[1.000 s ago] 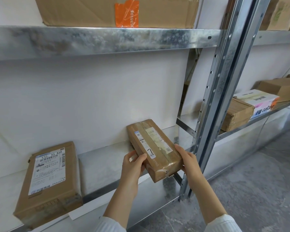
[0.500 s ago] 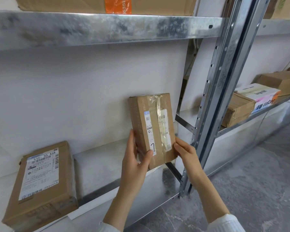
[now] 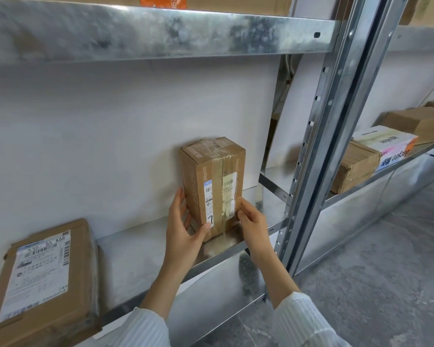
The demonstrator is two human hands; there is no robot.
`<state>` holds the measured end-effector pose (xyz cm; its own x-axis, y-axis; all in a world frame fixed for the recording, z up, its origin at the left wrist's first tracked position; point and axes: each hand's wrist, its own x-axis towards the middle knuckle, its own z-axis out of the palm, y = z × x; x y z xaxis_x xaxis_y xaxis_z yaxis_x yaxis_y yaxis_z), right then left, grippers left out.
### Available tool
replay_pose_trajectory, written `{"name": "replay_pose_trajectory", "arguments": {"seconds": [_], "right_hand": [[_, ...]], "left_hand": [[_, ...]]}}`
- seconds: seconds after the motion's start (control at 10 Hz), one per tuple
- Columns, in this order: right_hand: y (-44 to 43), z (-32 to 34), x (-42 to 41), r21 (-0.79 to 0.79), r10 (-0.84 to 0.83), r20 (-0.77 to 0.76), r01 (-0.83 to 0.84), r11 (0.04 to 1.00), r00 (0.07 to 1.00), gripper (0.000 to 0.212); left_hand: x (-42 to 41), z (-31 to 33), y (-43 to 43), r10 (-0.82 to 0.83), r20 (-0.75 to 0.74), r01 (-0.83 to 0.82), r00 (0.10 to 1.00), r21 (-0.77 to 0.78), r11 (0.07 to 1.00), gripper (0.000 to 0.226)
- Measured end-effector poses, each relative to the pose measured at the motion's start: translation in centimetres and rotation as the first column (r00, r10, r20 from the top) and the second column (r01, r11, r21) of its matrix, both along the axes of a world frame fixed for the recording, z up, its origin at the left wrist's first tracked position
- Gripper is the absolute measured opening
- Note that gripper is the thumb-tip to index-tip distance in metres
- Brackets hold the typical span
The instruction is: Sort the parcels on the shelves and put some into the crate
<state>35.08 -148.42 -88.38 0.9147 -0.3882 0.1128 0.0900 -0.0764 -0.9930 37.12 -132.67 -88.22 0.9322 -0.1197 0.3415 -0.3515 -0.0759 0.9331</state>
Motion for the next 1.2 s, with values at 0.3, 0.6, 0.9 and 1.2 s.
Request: {"name": "replay_pose_trajectory", "arguments": {"seconds": [0.3, 0.6, 0.9, 1.2], "right_hand": [[0.2, 0.7, -0.2, 0.047, -0.001, -0.046, 0.003, 0.999, 0.999, 0.054], [0.3, 1.1, -0.2, 0.123, -0.009, -0.076, 0.018, 0.992, 0.997, 0.053], [0.1, 1.6, -0.5, 0.115, 0.013, -0.076, -0.004, 0.993, 0.997, 0.043], [0.0, 2.4, -1.3, 0.151, -0.070, -0.060, 0.078, 0.985, 0.996, 0.045]], "left_hand": [[0.1, 0.2, -0.2, -0.017, -0.005, 0.017, 1.000, -0.024, 1.000, 0.094], [-0.4, 0.7, -1.2, -0.007, -0.023, 0.005, 1.000, -0.088, 0.996, 0.100], [-0.4, 0.9, -1.1, -0.040, -0.066, 0.035, 0.997, -0.081, 0.996, 0.108], [-1.8, 2.1, -0.1, 0.020, -0.046, -0.021, 0.999, -0.025, 0.999, 0.110]]}}
